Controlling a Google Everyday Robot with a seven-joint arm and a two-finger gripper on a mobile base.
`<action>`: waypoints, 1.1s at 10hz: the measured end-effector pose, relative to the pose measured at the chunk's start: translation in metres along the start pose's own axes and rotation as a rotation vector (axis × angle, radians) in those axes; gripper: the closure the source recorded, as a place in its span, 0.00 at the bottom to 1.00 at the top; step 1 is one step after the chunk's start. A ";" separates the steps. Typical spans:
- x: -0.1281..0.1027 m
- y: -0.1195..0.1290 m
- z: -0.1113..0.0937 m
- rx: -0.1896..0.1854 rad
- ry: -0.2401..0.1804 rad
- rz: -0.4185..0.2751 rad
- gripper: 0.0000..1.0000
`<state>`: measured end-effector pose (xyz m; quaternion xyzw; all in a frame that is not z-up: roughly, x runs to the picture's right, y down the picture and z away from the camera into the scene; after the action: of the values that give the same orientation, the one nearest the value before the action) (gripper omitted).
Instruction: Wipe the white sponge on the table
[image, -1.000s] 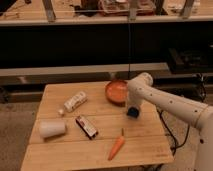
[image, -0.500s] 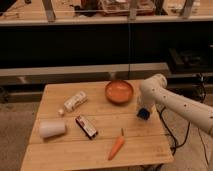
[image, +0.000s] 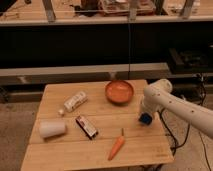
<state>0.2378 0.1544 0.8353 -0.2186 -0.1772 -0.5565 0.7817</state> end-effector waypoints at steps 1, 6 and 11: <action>-0.012 0.001 -0.004 0.001 0.000 0.000 1.00; -0.074 -0.005 -0.008 -0.002 -0.027 -0.028 1.00; -0.082 -0.061 0.015 0.061 -0.088 -0.130 1.00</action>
<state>0.1537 0.2100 0.8140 -0.2067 -0.2421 -0.5903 0.7418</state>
